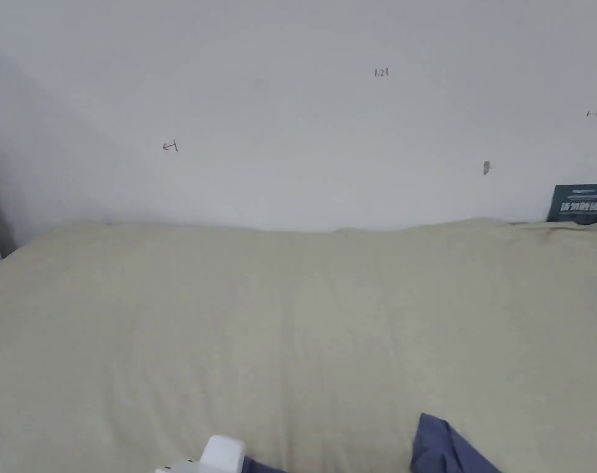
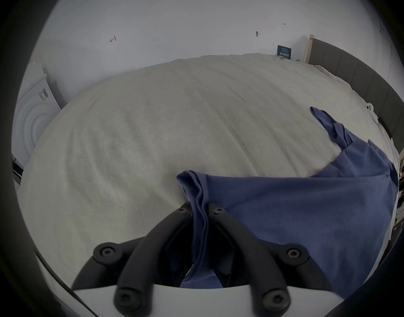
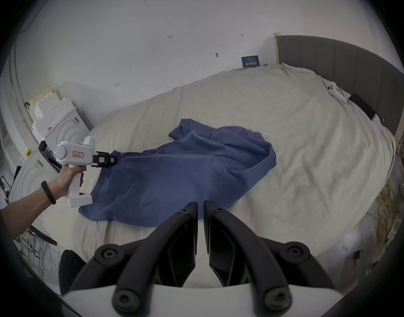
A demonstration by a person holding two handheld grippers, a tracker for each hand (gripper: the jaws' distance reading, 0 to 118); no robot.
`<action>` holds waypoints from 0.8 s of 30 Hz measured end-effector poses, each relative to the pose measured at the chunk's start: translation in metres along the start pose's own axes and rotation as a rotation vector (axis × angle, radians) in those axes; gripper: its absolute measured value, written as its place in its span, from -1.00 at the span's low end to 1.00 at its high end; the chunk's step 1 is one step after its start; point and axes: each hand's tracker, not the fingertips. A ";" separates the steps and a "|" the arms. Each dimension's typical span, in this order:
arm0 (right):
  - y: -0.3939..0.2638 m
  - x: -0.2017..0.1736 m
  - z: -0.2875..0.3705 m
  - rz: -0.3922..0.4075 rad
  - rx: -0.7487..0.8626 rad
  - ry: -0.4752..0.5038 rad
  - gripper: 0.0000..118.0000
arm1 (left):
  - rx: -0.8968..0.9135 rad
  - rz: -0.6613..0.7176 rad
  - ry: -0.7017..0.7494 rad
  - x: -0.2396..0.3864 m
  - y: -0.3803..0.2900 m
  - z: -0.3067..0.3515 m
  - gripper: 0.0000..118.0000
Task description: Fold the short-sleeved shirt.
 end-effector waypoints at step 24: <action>0.190 0.013 -0.334 0.620 -0.538 -0.035 0.51 | -0.076 0.149 -0.100 -0.028 0.007 -0.015 -0.83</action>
